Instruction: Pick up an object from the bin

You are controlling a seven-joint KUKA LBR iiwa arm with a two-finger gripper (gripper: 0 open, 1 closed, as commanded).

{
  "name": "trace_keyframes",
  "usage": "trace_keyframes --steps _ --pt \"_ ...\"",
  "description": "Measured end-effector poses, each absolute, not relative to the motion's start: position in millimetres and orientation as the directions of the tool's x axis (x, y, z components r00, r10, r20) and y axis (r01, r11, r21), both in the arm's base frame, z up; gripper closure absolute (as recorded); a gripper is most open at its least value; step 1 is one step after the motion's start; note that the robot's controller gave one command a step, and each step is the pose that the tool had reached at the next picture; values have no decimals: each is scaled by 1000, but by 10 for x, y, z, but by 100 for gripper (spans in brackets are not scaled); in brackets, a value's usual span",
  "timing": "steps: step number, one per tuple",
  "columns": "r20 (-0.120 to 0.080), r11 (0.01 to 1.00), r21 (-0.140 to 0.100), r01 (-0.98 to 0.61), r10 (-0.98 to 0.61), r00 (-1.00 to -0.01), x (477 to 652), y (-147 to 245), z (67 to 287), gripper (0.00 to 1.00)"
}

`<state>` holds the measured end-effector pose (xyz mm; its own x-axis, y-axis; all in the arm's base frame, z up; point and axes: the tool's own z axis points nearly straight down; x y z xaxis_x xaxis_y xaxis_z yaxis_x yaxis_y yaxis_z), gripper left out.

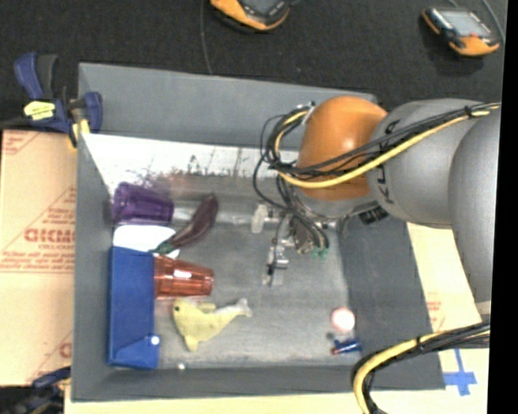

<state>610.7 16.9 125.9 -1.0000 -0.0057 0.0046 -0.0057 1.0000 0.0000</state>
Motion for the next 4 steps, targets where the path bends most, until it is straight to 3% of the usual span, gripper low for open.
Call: trace_keyframes --steps 1,2,3,4 --pt "-4 1000 0 -6 -6 -1000 6127 170 1305 0" --pt "-7 986 -3 -169 -169 -986 5831 635 886 0" --pt "-2 956 -3 -294 -294 -956 5425 954 1051 0" --pt "-6 987 1 -159 -159 -987 5403 1785 1012 0"
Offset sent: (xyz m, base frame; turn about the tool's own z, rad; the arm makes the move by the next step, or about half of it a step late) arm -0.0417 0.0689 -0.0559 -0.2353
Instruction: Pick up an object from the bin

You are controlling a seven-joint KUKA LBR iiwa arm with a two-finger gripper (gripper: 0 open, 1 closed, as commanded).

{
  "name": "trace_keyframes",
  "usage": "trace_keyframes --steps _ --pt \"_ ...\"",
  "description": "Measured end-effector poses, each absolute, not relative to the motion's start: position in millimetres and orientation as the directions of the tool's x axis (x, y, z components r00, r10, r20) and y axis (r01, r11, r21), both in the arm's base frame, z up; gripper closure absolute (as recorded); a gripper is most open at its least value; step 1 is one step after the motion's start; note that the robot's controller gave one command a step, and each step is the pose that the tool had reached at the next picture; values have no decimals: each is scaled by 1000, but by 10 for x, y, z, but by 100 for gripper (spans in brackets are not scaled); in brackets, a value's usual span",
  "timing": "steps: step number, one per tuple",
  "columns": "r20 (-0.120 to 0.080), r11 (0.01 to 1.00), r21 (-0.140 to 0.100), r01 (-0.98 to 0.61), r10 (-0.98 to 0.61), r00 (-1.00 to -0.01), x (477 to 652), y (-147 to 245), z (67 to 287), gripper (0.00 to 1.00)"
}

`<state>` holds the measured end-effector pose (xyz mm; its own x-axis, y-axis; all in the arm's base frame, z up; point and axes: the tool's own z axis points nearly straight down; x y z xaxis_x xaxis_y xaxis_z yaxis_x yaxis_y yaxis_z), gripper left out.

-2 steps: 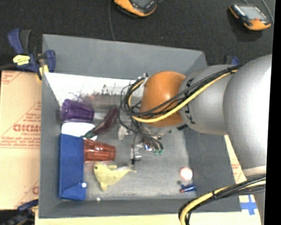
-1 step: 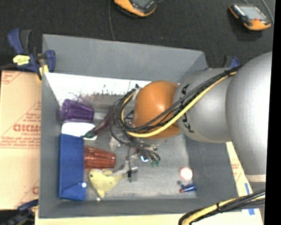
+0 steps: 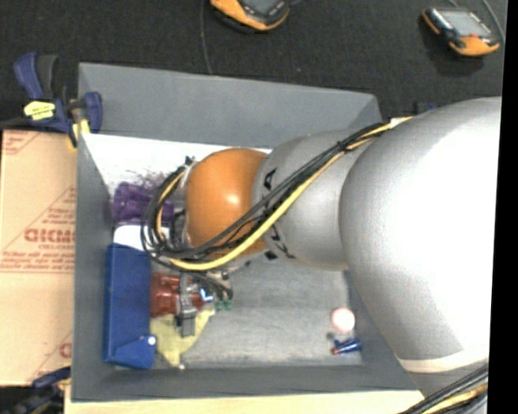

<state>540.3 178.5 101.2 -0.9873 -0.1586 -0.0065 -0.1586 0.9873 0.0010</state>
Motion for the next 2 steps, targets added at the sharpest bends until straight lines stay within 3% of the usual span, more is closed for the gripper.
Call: trace_keyframes --steps 1,2 --pt "-11 894 -4 -448 -448 -894 5222 1319 792 0" --pt "-19 732 -7 -681 -681 -732 5100 1259 728 100"
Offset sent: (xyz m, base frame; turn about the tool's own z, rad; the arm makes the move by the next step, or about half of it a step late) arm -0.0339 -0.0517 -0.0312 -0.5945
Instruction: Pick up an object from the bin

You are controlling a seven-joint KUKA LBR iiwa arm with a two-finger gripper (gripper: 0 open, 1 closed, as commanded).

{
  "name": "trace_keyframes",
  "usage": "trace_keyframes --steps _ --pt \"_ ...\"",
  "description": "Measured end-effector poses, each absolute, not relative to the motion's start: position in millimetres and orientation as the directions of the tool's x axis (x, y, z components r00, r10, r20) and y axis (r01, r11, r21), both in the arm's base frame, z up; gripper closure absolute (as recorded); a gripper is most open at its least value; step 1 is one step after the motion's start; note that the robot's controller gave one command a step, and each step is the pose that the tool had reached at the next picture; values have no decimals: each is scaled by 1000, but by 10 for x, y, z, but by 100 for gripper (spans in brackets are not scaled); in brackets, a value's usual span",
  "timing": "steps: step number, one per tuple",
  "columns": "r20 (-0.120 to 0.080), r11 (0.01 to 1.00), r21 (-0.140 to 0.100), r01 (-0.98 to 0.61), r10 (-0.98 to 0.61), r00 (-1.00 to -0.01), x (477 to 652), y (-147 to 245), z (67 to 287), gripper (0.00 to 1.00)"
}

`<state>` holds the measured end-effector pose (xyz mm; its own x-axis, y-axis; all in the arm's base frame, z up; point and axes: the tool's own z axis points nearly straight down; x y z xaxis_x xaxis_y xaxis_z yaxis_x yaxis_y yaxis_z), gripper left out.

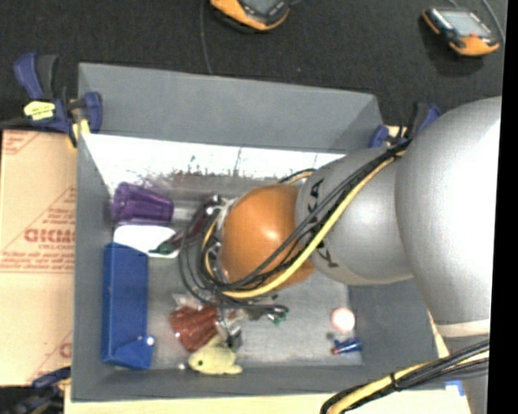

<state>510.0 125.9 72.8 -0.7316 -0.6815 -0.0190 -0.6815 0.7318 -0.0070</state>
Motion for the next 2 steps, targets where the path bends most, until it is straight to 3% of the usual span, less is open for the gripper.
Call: trace_keyframes --steps 1,2 --pt "-19 733 -7 -681 -681 -732 5100 1258 728 100" --pt "-16 735 -5 -678 -678 -735 5088 1251 1000 100"
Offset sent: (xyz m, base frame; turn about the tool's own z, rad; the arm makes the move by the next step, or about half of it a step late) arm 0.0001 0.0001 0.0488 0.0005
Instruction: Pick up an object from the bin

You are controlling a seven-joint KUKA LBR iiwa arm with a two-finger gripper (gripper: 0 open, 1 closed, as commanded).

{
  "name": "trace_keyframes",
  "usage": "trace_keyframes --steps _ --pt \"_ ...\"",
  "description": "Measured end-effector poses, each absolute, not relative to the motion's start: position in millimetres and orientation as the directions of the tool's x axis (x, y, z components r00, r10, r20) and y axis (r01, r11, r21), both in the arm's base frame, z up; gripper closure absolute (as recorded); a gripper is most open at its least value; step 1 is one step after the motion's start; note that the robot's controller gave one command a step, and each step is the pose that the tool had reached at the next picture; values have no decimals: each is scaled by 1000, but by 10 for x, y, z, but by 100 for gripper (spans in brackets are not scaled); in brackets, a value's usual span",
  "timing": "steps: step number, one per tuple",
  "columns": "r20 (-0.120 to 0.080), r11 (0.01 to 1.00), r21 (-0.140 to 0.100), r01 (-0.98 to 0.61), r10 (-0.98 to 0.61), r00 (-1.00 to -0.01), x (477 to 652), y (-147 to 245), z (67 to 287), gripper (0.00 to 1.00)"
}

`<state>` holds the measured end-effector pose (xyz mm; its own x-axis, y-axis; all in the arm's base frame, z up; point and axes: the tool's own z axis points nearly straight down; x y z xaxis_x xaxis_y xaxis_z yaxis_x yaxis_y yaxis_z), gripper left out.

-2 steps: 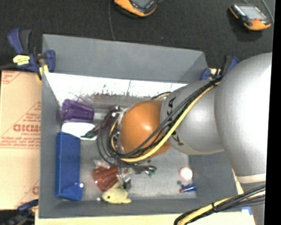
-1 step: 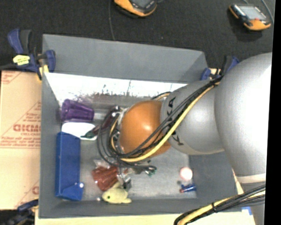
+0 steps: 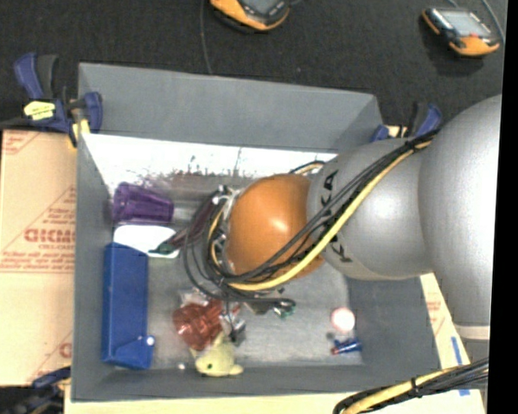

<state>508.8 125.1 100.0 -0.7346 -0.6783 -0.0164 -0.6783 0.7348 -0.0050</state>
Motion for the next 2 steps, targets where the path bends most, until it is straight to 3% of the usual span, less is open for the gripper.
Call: trace_keyframes --steps 2 --pt "-20 737 -6 -676 -676 -737 5096 1250 1596 100"
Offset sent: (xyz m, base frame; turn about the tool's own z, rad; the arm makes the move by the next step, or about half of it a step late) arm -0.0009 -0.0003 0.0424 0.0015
